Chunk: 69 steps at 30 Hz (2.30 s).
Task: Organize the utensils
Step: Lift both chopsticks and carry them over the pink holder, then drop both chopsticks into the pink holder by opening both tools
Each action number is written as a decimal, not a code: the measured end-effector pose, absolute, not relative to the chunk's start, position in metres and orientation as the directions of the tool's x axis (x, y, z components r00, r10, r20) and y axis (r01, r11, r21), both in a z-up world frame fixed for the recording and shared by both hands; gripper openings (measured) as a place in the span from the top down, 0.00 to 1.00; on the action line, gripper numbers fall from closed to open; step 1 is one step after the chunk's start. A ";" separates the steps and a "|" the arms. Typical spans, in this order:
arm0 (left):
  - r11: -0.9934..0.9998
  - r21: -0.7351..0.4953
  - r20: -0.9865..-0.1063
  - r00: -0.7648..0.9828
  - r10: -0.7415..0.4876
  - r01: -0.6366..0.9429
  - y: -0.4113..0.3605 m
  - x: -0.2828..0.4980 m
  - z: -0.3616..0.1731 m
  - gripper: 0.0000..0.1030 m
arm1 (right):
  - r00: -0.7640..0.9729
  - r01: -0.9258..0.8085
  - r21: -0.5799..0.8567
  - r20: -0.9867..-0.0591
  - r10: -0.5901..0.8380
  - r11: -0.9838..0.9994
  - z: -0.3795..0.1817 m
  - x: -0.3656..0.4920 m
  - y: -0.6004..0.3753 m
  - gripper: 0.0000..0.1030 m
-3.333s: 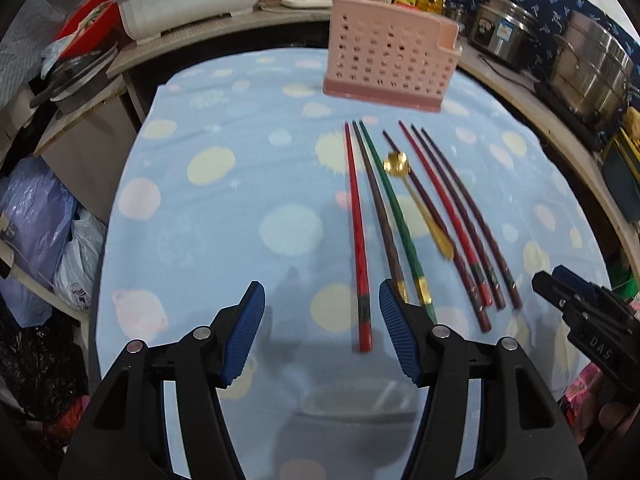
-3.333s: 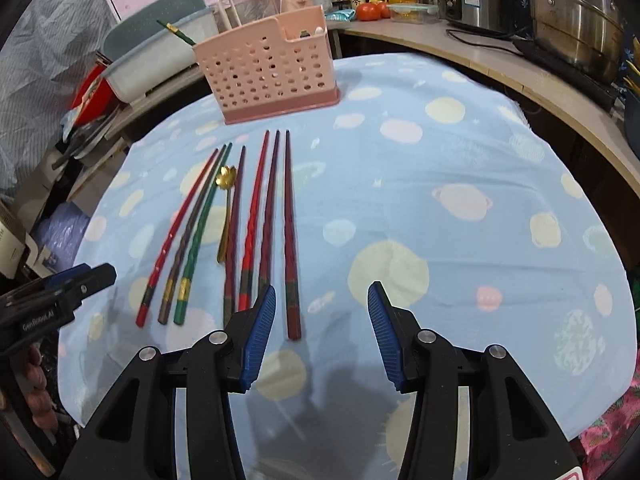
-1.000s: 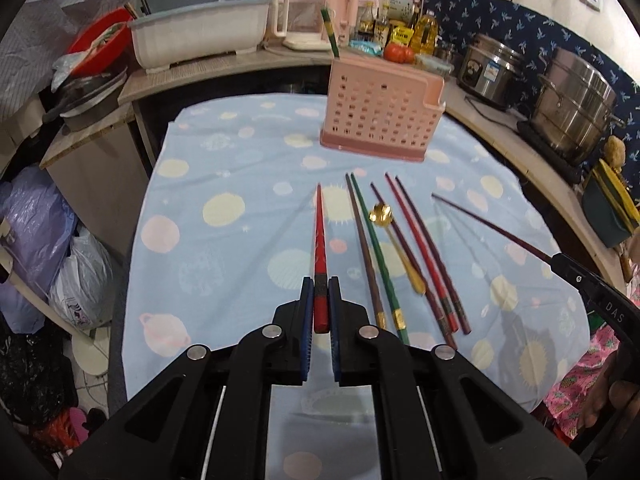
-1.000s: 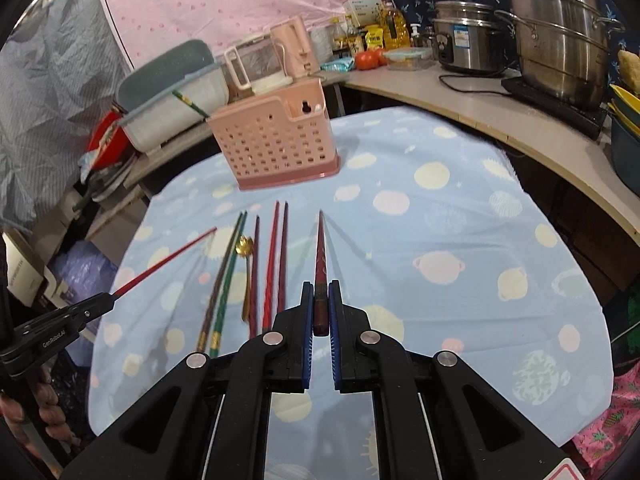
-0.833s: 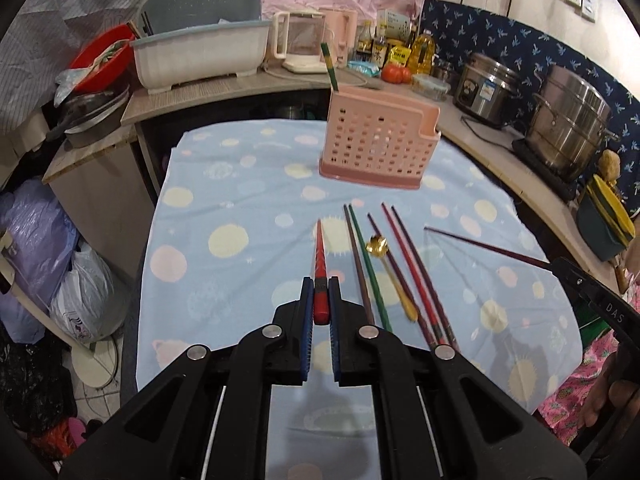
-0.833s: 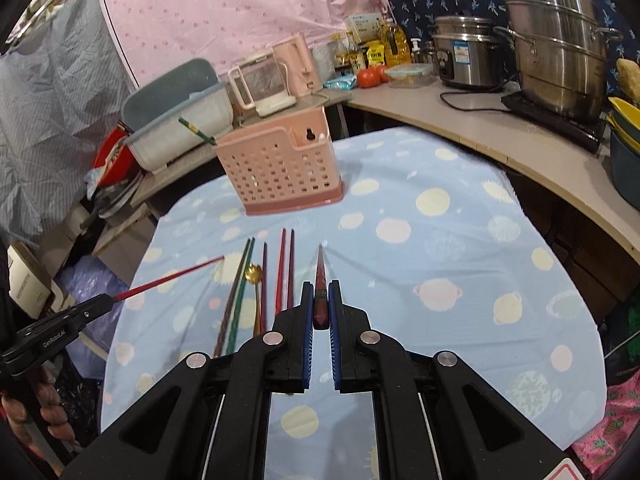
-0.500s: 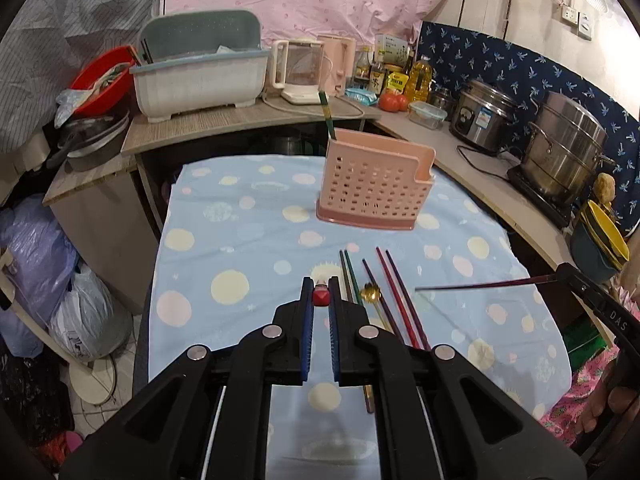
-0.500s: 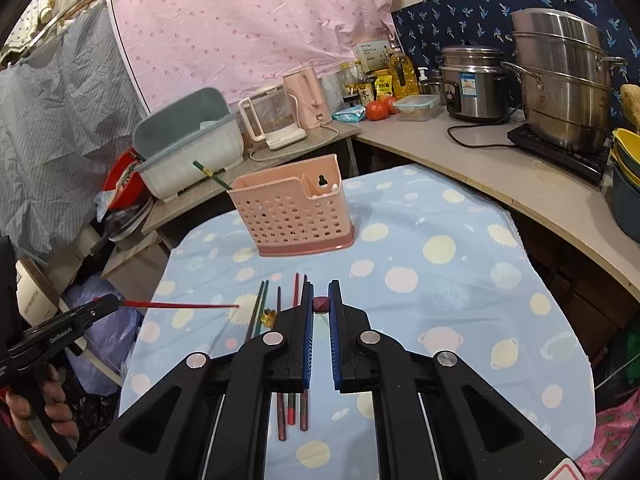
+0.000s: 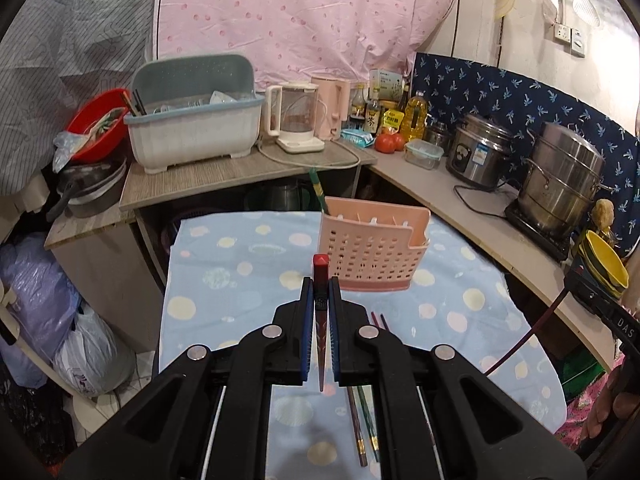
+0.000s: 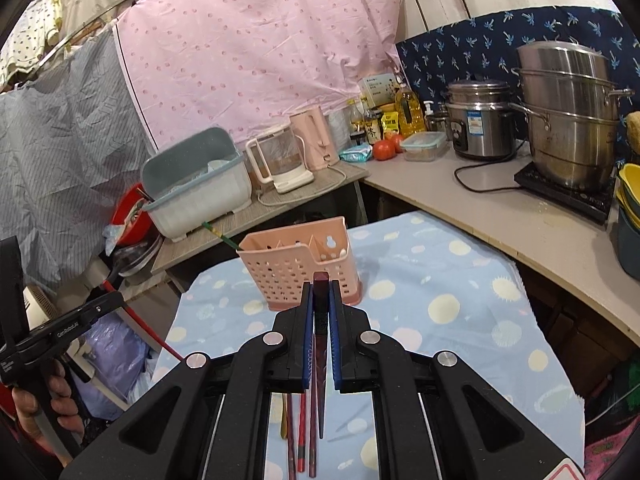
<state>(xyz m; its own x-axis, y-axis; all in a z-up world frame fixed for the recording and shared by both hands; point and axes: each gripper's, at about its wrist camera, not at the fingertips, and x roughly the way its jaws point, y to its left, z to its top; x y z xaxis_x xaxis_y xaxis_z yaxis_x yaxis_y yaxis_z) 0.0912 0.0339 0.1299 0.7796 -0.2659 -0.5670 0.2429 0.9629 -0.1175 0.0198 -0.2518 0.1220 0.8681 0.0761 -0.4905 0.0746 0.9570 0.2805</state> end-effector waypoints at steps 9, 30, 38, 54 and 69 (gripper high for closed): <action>0.954 -0.107 -0.495 0.818 -0.294 0.279 0.019 0.114 0.171 0.93 | 0.895 0.068 0.287 -0.440 0.069 0.955 0.148 0.048 -0.260 0.93; 0.953 -0.090 -0.362 0.882 -0.301 0.288 -0.018 0.224 0.240 0.93 | 0.948 0.076 0.318 -0.318 0.031 0.945 0.208 0.181 -0.271 0.93; 0.956 -0.088 -0.428 0.856 -0.290 0.279 -0.026 0.258 0.207 0.93 | 0.941 0.063 0.304 -0.335 0.045 0.950 0.195 0.222 -0.253 0.93; 0.963 -0.104 -0.483 0.833 -0.269 0.250 -0.021 0.278 0.169 0.53 | 0.893 0.112 0.295 -0.449 0.034 0.949 0.132 0.241 -0.253 0.67; 0.958 -0.110 -0.510 0.812 -0.283 0.264 -0.012 0.234 0.164 0.49 | 0.879 0.113 0.294 -0.474 0.042 0.949 0.123 0.180 -0.251 0.66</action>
<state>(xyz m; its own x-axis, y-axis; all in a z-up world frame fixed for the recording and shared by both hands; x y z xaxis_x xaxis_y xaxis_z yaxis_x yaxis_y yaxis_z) 0.2337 -0.0122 0.1639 0.8121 -0.2829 -0.5104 0.2644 0.9581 -0.1104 0.1801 -0.2510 0.1229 0.8794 0.0423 -0.4742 0.1132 0.9489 0.2945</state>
